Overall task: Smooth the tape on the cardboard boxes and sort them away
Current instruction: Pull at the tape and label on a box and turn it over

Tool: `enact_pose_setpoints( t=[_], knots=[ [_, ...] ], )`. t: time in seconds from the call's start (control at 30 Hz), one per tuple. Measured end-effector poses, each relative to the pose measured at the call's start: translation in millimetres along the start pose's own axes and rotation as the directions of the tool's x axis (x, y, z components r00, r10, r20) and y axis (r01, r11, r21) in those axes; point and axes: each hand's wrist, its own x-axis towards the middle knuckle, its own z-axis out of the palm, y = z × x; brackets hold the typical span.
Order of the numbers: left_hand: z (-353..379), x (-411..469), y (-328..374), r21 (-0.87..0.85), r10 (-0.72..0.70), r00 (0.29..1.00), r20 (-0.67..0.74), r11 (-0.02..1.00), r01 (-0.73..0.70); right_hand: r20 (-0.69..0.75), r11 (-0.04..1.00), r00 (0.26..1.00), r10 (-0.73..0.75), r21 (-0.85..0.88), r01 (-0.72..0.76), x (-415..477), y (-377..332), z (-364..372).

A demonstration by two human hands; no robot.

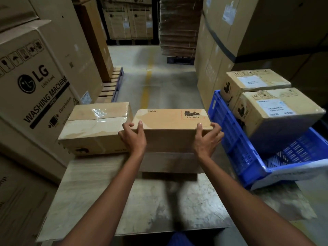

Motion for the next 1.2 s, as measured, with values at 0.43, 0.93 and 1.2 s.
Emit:
enact_pose_setpoints(
  t=[0.43, 0.93, 1.2],
  knots=[
    [-42, -44, -59, 0.212, 0.298, 0.951, 0.083, 0.927, -0.309, 0.07, 0.924, 0.957, -0.281, -0.252, 0.289, -44, 44, -21],
    [-31, -39, -66, 0.327, 0.738, 0.597, 0.314, 0.506, -0.798, 0.61, 0.45, 0.506, -0.609, -0.259, 0.855, -104, -3, 11],
    [-17, 1, -43, 0.329, 0.549, 0.612, 0.569, 0.531, -0.781, 0.679, 0.458, 0.499, -0.538, -0.261, 0.85, -69, -34, 33]
  ],
)
